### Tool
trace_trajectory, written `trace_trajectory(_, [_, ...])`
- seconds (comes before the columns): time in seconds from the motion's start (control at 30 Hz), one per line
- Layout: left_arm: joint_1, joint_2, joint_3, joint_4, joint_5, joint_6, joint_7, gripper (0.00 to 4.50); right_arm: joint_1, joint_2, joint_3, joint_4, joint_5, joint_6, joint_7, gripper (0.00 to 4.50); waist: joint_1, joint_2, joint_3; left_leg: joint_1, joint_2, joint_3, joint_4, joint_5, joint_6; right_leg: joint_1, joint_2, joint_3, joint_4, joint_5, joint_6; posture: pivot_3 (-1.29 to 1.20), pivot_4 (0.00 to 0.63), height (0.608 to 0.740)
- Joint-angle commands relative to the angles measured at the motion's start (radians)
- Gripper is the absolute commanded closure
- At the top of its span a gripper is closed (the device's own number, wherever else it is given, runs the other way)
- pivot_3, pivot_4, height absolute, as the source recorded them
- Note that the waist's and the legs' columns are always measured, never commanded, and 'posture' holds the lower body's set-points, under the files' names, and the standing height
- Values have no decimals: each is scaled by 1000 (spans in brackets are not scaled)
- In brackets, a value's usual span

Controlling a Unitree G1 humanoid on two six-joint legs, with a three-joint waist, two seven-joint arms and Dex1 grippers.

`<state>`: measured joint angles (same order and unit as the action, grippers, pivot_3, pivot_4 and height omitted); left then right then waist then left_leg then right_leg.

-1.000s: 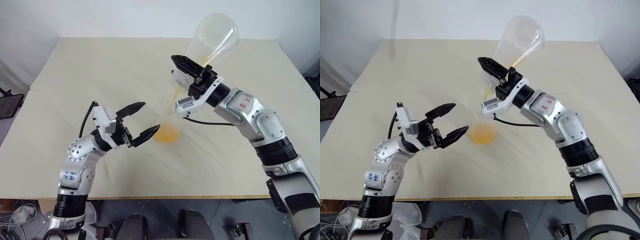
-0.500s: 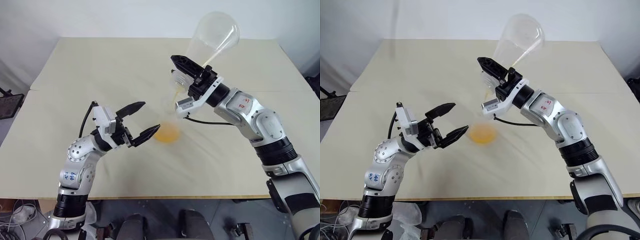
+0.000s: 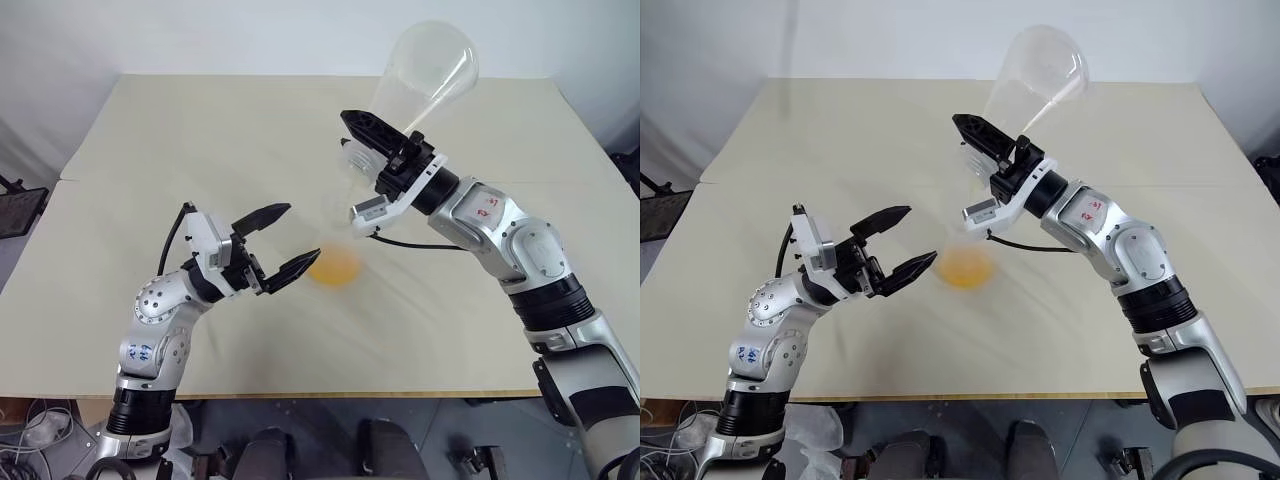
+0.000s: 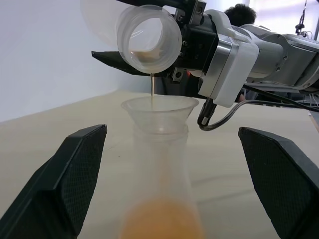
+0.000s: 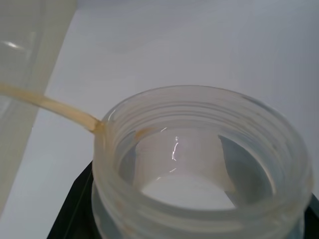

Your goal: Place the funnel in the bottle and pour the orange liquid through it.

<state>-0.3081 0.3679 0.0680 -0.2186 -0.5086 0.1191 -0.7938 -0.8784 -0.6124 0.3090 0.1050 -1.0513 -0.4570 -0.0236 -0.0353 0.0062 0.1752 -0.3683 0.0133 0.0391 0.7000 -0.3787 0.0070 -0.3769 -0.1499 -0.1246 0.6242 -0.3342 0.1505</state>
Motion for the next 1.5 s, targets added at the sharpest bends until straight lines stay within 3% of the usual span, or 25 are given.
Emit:
trace_trajectory(0.03, [-9, 5, 9, -22, -10, -9, -2, 0, -3, -7, -1, -34, -3, 2, -21, 2017, 0, 0, 0, 0, 0, 0, 0, 0, 0, 0, 0, 0, 0, 0, 0, 0, 150, 740])
trace_trajectory(0.3, [-9, 4, 8, -24, -10, -7, 0, 0, 11, 12, -18, -35, 81, 7, 40, 2017, 0, 0, 0, 0, 0, 0, 0, 0, 0, 0, 0, 0, 0, 0, 0, 0, 150, 740])
trace_trajectory(0.7, [-17, 15, 14, -19, -13, 1, -5, 0, 102, 52, -179, -165, 555, 178, 335, 2017, 3, 0, 0, 0, 0, -1, 0, 0, 0, 0, 0, 0, 0, 0, 0, 0, 150, 740])
trace_trajectory(0.9, [-35, 24, 16, -6, -17, 10, -19, 0, 181, 138, -420, -363, 1124, 732, 578, 2017, 8, 0, 0, 0, 0, -1, 1, 0, 0, 1, 0, -1, 2, 0, 0, 0, 150, 740])
trace_trajectory(1.13, [-60, 29, 7, 29, -26, 16, -50, 0, 340, 56, -762, -274, 1368, 979, 570, 2017, 23, 0, 0, 0, -2, 0, 0, 0, 0, 2, 0, -1, 1, 0, 0, 0, 150, 740])
trace_trajectory(1.23, [-69, 25, 4, 39, -25, 17, -57, 0, 408, 39, -895, -199, 1400, 1014, 507, 2017, 24, 0, 0, 0, -1, 3, 0, 0, 0, 1, 0, -1, 1, 0, 0, 0, 150, 740])
trace_trajectory(1.5, [-76, 28, 10, 45, -27, 20, -65, 0, 512, 3, -1013, -144, 1446, 970, 455, 2017, 26, 0, 0, 2, 0, 10, 0, 0, 0, 1, 0, 1, 1, 0, 0, 0, 150, 740])
